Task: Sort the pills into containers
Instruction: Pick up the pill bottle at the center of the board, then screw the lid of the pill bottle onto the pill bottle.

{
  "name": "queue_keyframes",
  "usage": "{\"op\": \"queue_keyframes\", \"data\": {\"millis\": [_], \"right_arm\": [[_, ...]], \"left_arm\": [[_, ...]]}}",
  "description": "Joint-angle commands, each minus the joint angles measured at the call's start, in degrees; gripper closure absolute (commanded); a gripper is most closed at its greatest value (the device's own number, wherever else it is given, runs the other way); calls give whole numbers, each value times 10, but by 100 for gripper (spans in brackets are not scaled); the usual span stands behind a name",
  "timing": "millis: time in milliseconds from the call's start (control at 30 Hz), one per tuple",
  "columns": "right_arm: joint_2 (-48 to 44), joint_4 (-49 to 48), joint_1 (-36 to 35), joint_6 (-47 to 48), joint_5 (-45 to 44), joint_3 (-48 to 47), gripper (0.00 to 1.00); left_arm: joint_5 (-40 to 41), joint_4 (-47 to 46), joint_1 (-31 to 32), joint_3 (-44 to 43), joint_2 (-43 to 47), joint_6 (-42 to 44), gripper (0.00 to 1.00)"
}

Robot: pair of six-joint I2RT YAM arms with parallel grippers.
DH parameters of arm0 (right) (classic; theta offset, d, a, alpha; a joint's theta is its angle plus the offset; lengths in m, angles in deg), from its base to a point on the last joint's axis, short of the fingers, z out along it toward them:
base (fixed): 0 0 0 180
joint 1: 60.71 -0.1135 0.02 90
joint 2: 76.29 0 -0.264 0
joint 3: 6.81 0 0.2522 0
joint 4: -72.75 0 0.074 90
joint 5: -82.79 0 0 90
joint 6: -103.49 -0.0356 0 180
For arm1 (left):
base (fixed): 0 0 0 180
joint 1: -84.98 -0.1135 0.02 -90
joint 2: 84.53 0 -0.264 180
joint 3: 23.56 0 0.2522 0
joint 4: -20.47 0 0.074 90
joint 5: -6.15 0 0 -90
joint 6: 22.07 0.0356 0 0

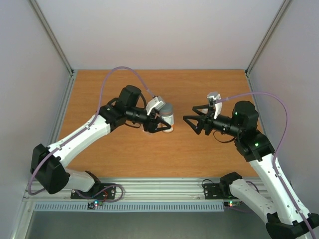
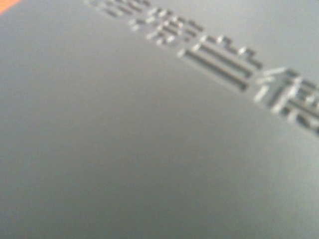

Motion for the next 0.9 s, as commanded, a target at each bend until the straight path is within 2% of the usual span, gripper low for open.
{"op": "queue_keyframes", "data": {"millis": [0,367,867], "right_arm": [[13,19,-3,32,75,-28,17],[69,-8,-3,21,164,-59,18],[153,-22,-66,47,153,-110,19]], "left_arm": [[-45,19,0,-15,28,22,57],[-68,36,2,5,61,23,57],[-73,71,26,-20,50,27,57]]}}
